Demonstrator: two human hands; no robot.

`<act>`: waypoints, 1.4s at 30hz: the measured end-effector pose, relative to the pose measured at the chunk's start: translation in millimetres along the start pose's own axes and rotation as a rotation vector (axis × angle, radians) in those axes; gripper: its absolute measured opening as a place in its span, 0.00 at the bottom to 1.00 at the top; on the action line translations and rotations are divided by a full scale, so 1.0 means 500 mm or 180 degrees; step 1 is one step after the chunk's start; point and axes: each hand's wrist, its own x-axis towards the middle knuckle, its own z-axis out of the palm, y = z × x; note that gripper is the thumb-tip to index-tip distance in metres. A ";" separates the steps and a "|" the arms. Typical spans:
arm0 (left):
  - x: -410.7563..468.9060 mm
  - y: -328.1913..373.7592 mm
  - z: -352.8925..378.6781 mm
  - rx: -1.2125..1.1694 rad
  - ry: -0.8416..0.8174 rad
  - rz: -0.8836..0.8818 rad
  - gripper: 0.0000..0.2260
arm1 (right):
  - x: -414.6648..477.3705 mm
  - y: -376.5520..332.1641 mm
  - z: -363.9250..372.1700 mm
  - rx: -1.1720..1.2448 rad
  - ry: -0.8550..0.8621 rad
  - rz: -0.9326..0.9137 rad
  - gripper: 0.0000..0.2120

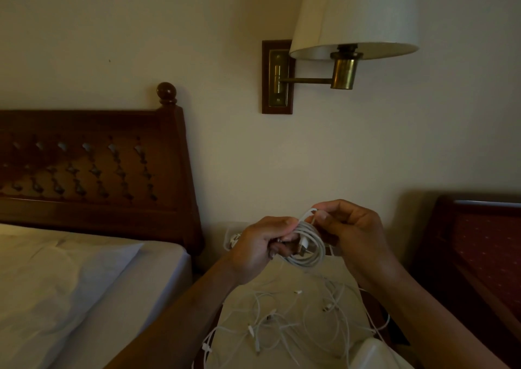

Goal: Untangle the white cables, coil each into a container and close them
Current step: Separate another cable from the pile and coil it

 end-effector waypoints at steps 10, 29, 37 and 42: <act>0.003 -0.016 -0.003 0.0359 0.0471 0.0120 0.18 | -0.024 -0.008 -0.004 -0.0236 -0.0629 0.0123 0.13; 0.005 -0.013 0.034 0.0513 0.0887 0.0298 0.20 | -0.074 0.077 0.025 -0.2653 0.0559 -0.3307 0.06; -0.002 -0.012 0.013 0.0739 0.0793 0.0313 0.19 | -0.092 0.055 0.017 -0.1578 0.0930 -0.2416 0.04; -0.008 -0.016 0.012 0.0632 0.0639 0.0235 0.19 | -0.079 0.040 0.021 -0.1444 0.0902 -0.2161 0.04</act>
